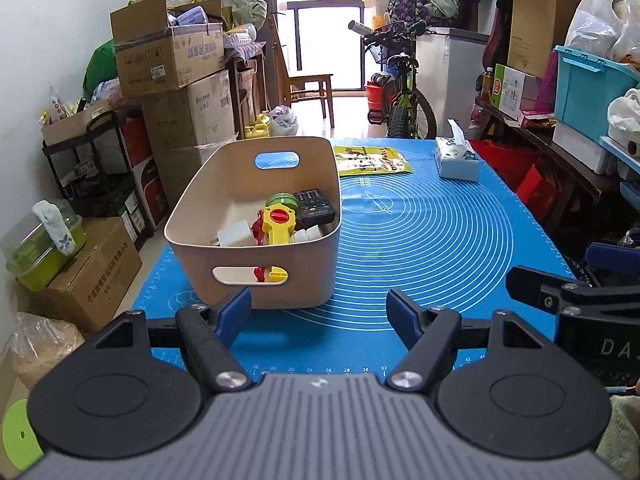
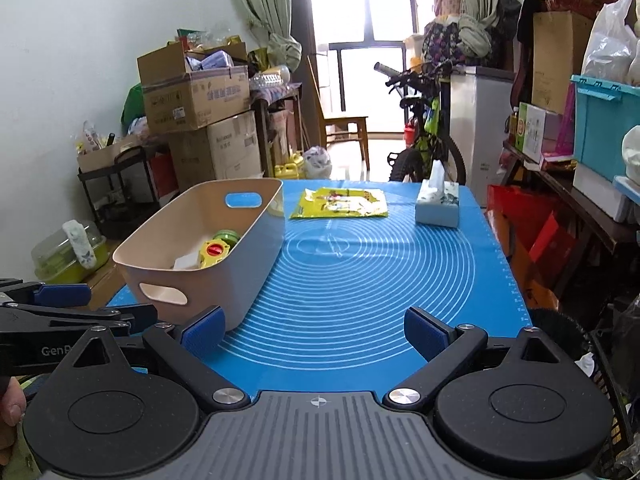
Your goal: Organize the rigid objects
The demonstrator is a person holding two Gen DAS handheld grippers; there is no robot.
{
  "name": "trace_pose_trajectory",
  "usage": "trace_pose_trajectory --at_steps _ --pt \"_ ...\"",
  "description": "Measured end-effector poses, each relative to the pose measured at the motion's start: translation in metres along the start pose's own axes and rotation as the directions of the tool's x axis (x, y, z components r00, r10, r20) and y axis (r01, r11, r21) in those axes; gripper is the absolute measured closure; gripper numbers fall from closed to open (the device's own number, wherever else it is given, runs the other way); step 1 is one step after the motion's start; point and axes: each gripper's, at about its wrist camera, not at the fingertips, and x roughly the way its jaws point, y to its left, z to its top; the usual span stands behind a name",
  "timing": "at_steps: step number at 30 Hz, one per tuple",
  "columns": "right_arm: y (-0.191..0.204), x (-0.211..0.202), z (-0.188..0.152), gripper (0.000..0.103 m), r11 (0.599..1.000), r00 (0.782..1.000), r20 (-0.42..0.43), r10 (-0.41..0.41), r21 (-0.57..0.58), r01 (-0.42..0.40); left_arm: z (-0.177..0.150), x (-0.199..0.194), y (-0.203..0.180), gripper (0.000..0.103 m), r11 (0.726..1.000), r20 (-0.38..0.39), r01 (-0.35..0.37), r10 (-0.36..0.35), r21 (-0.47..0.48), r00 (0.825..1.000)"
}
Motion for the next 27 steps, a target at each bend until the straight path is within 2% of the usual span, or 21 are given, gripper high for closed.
trace_pose_trajectory --at_steps 7,14,27 --pt "0.003 0.003 -0.007 0.006 1.0 1.0 -0.003 -0.016 -0.005 0.016 -0.008 0.0 -0.005 0.028 1.0 0.028 0.005 -0.006 0.019 1.0" --pt "0.008 0.01 -0.008 0.006 0.999 0.999 -0.023 -0.031 -0.023 0.03 -0.01 0.007 -0.002 0.028 1.0 -0.001 0.006 -0.006 0.002 1.0" --pt "0.01 0.012 -0.011 0.006 0.999 0.999 -0.025 -0.039 -0.023 0.039 -0.012 0.005 0.001 0.028 1.0 0.006 0.004 -0.004 -0.004 1.0"
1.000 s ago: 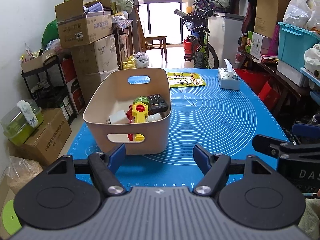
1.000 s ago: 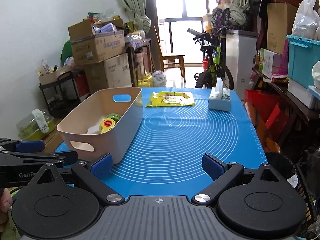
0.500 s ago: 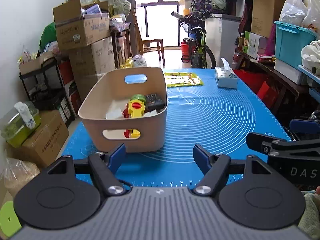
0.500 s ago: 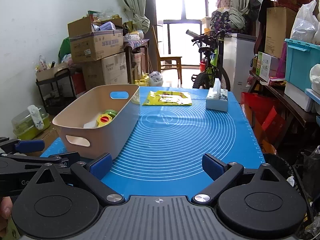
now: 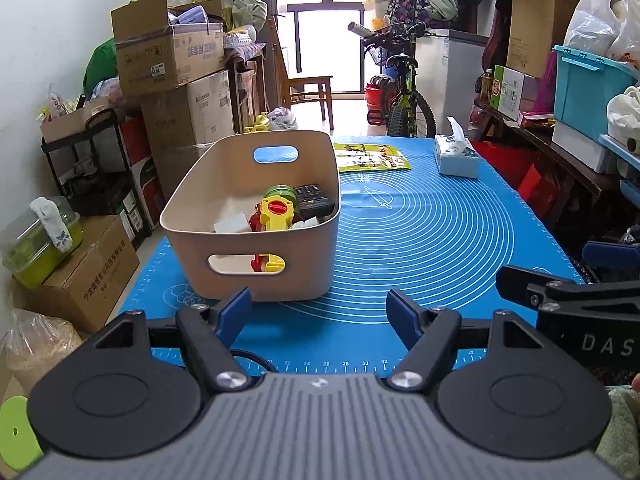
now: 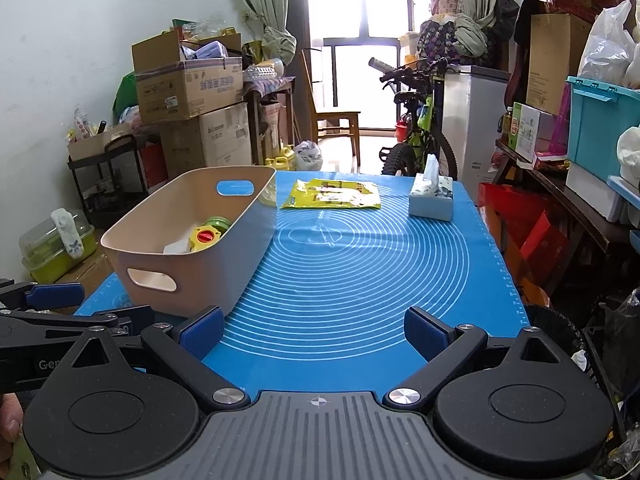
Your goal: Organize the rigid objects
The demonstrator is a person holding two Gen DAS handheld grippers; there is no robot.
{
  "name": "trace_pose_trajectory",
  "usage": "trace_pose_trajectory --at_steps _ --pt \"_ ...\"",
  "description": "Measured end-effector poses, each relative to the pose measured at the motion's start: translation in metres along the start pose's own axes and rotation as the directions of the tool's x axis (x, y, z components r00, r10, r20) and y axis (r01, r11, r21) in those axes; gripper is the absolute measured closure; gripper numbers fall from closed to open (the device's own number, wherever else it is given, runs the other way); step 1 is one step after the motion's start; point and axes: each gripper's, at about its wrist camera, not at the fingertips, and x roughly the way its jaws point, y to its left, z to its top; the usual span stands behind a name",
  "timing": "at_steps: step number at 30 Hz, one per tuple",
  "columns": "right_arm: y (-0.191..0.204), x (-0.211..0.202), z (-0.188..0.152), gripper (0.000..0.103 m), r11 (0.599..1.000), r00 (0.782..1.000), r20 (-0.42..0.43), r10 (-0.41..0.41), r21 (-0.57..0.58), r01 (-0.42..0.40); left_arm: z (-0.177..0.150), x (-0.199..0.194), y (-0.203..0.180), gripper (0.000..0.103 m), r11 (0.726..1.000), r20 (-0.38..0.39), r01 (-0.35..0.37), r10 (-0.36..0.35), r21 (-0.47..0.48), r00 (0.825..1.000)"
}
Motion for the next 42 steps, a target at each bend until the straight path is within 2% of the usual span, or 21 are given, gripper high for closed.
trace_pose_trajectory --at_steps 42 --pt "-0.0013 0.0002 -0.0007 0.006 1.0 1.0 0.0 0.002 -0.006 -0.002 -0.0005 0.0016 -0.0002 0.028 1.0 -0.005 0.001 -0.001 -0.012 1.0"
